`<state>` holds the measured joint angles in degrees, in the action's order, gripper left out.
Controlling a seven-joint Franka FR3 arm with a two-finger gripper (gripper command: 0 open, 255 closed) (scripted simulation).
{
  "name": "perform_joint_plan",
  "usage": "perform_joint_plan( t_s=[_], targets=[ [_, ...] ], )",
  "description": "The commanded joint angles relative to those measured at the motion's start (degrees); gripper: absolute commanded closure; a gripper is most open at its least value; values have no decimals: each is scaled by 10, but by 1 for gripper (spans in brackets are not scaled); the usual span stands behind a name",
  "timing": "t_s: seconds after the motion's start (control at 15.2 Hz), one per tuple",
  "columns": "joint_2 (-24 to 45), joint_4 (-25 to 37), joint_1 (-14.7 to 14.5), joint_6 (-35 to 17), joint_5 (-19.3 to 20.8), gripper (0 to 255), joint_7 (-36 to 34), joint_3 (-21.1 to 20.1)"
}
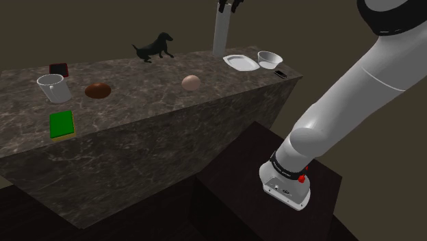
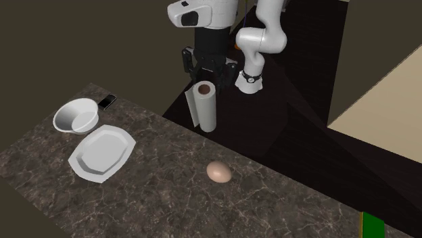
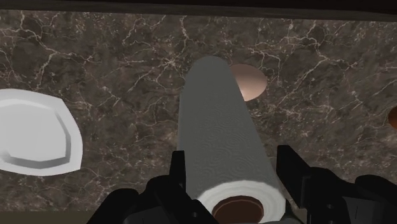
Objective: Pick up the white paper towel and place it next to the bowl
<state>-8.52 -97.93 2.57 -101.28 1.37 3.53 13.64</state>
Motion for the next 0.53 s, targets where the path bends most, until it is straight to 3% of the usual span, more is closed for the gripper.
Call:
perform_joint_plan(
  t_s=[0.0,0.46],
  targets=[
    [6,23,0,18,-2,255,1,1],
    [20,80,6,61,-7,255,17,10]
  ],
)
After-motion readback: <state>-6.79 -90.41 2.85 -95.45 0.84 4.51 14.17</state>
